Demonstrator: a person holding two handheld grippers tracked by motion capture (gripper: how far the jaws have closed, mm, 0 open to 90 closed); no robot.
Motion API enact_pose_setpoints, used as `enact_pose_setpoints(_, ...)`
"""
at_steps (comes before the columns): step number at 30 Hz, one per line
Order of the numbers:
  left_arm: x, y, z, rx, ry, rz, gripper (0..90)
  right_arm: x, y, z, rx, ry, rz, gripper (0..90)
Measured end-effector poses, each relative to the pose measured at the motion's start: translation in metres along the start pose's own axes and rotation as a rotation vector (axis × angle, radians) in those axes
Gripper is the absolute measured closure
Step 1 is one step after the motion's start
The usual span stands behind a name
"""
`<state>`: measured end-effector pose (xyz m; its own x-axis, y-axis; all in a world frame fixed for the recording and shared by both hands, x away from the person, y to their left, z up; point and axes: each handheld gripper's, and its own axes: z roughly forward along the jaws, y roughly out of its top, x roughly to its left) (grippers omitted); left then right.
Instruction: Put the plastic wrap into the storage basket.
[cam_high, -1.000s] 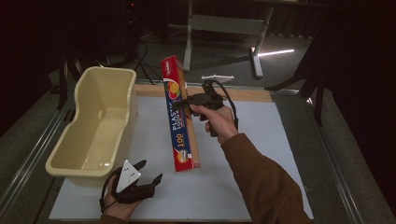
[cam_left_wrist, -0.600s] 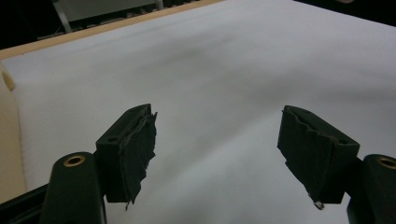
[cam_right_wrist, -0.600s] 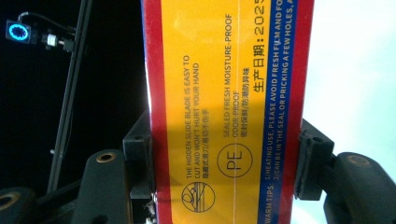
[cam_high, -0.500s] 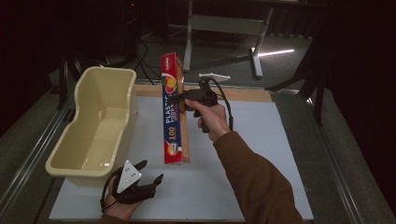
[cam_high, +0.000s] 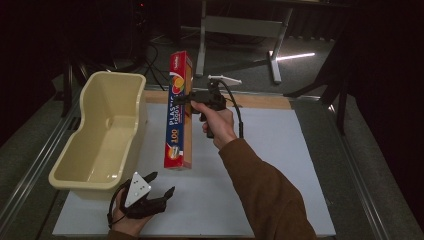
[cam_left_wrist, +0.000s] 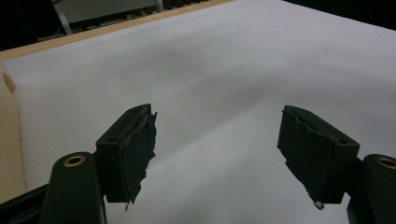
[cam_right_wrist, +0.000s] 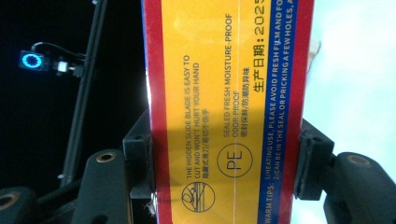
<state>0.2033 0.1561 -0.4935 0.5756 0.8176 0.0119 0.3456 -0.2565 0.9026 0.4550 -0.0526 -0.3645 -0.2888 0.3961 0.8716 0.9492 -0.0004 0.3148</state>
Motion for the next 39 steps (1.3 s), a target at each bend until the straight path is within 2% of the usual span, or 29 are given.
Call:
enact_pose_setpoints(3,-0.001,0.0,0.0,0.003,0.001,0.004,27.1,0.006,0.001,0.006,-0.015,0.002,-0.005,39.0)
enact_pose_setpoints(7,-0.001,0.0,0.0,0.0,0.0,0.005,27.1,0.011,0.003,0.012,-0.039,0.03,0.006,39.0)
enact_pose_setpoints(12,-0.001,0.0,0.0,-0.001,-0.001,0.009,27.2,0.012,0.005,0.018,-0.042,0.01,0.006,39.0)
enact_pose_setpoints(18,-0.002,0.0,0.0,-0.001,-0.003,0.011,27.1,0.018,0.007,0.029,-0.044,0.016,0.005,39.0)
enact_pose_setpoints(21,-0.002,0.0,-0.001,-0.003,-0.004,0.011,27.1,0.023,0.007,0.037,-0.056,0.034,0.013,39.0)
enact_pose_setpoints(30,-0.003,-0.001,0.0,-0.003,-0.007,0.012,27.1,0.036,0.006,0.053,-0.071,0.037,0.004,39.0)
enact_pose_setpoints(34,-0.003,-0.001,-0.001,-0.004,-0.007,0.013,27.2,0.041,0.005,0.062,-0.077,0.083,0.038,39.0)
enact_pose_setpoints(39,-0.004,0.0,0.0,-0.007,-0.01,0.015,27.1,0.044,0.001,0.071,-0.081,0.088,0.037,39.0)
